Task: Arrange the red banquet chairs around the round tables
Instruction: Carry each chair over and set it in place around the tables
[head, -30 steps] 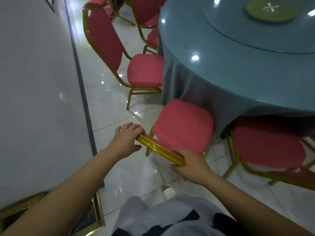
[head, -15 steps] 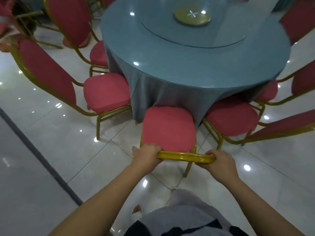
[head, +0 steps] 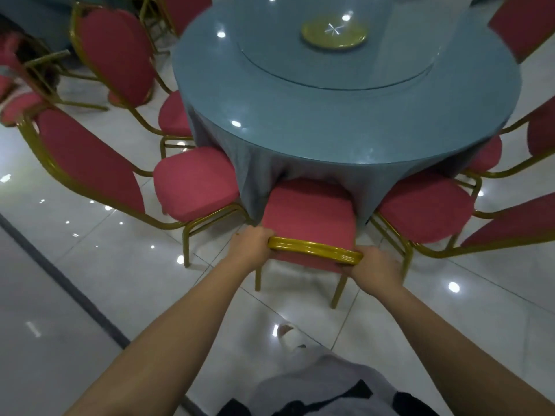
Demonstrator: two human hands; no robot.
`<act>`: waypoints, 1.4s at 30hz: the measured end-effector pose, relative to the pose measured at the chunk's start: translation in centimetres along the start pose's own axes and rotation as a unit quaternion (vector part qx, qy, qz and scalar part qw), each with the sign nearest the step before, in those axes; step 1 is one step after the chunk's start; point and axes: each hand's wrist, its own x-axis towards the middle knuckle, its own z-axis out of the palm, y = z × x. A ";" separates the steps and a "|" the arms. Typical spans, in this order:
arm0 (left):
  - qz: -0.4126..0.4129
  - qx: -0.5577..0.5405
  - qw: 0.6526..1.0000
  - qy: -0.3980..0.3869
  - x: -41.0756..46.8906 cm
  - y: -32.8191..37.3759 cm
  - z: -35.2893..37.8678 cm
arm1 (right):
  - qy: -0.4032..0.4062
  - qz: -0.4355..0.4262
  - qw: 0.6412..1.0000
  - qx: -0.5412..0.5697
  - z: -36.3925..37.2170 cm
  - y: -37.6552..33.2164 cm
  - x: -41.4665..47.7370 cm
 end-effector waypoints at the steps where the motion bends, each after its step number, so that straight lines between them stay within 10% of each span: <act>1: 0.005 0.004 1.000 -0.004 0.2 -0.2 0.1 | -0.001 -0.006 1.000 -0.006 0.0 -0.1 0.0; 10: 0.050 0.035 0.998 0.012 -2.4 -3.0 1.2 | -0.122 -0.123 0.985 -0.025 -0.3 -0.3 -1.6; 14: 0.037 -0.143 0.969 -0.199 -1.7 -4.9 -2.5 | -0.330 -0.076 0.932 0.127 -2.4 -3.8 0.2; 17: -0.002 -0.233 0.933 -0.276 -0.5 -8.4 -6.1 | -0.334 -0.128 0.913 0.197 -2.8 -9.7 2.2; 27: -0.091 -0.343 0.934 -0.035 -1.6 -29.5 -12.5 | -0.153 -0.145 0.930 0.301 4.9 -33.7 6.2; 42: -0.089 -0.310 0.924 0.207 -1.3 -54.2 -28.0 | -0.160 -0.156 0.915 0.336 12.6 -58.5 9.3</act>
